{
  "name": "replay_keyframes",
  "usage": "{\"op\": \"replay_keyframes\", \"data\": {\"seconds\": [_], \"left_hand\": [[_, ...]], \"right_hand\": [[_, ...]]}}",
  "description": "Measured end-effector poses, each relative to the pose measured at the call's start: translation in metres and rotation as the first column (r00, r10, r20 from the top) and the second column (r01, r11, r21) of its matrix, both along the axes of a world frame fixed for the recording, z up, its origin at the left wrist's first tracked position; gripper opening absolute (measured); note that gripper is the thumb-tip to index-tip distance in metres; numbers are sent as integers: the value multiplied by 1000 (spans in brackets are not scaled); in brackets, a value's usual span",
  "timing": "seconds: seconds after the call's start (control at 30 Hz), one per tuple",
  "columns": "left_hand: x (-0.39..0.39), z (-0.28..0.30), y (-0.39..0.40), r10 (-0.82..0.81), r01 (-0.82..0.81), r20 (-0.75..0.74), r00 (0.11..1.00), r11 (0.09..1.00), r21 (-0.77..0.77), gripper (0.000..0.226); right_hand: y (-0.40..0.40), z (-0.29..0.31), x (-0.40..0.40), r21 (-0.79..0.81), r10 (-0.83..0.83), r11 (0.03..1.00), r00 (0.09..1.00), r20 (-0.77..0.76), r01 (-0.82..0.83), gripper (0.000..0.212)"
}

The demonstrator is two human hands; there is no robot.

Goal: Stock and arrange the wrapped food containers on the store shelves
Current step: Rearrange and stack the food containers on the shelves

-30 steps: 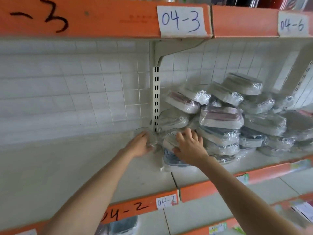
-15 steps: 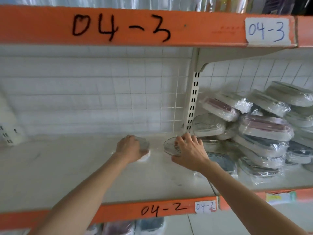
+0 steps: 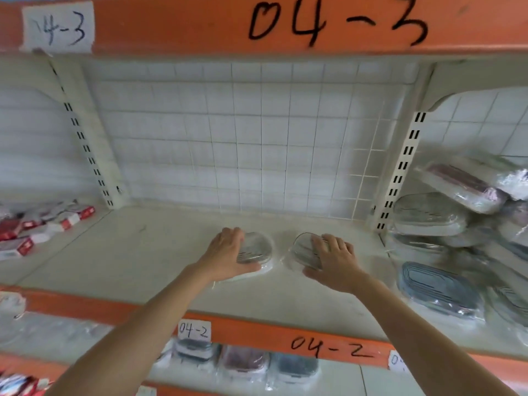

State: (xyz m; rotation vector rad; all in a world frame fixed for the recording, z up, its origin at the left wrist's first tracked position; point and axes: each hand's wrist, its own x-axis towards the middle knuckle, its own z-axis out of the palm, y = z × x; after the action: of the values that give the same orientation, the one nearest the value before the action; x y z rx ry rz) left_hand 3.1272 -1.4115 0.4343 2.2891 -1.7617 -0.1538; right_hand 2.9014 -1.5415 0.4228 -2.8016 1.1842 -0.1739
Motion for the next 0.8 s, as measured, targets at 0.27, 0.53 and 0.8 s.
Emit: {"op": "replay_keyframes", "data": {"seconds": [0.27, 0.53, 0.8], "left_hand": [[1, -12, -11, 71, -75, 69, 995, 996, 49, 105], [-14, -18, -12, 234, -235, -23, 972, 970, -59, 98], [-52, -21, 12, 350, -357, -88, 933, 930, -88, 98]], "right_hand": [[0, -2, -4, -70, 13, 998, 998, 57, -9, 74], [-13, -14, -2, -102, 31, 995, 996, 82, -22, 85], [-1, -7, -11, 32, 29, 999, 992, 124, -34, 96]]}}
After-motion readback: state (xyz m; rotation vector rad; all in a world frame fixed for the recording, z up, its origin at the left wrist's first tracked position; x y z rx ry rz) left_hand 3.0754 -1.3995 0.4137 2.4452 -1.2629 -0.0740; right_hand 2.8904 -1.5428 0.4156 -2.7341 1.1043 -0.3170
